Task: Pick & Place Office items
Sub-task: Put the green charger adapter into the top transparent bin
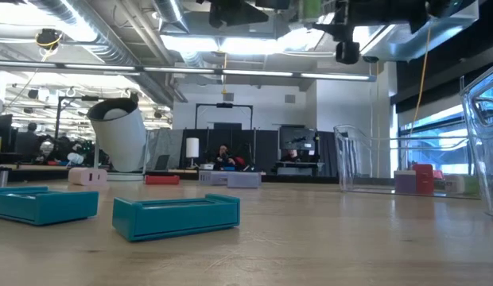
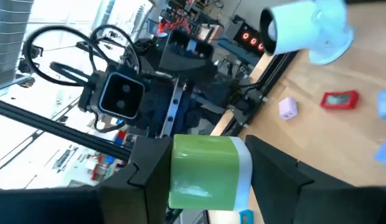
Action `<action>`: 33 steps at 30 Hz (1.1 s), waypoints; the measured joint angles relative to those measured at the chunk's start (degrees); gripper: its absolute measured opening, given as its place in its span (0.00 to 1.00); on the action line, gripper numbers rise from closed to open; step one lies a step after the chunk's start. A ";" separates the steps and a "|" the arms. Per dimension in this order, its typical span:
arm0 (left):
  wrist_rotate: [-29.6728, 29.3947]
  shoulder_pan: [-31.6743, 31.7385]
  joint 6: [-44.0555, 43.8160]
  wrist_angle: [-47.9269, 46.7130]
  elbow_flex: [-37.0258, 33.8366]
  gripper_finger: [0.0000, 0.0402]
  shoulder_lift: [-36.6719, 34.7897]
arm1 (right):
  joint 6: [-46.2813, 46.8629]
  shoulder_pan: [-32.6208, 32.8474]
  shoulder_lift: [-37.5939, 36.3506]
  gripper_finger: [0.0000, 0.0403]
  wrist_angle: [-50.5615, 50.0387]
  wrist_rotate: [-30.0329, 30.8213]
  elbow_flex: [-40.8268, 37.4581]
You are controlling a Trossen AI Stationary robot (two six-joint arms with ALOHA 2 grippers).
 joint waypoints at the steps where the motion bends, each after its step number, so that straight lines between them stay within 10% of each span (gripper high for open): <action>1: -0.68 0.00 0.38 0.00 0.00 0.73 0.00 | -0.67 -0.34 -1.05 0.45 -1.32 0.18 0.00; 17: -3.63 0.16 0.08 -0.33 0.02 0.73 0.05 | -20.68 -0.82 -18.24 0.45 -33.58 12.19 -0.04; 25: -4.29 0.16 -4.34 -1.43 0.02 0.73 0.09 | -21.90 -0.82 -17.96 0.45 -64.73 27.13 -0.04; 33: -4.26 0.11 -10.56 -3.63 0.04 0.73 0.11 | -20.12 -0.79 -16.71 0.45 -74.18 32.24 -0.04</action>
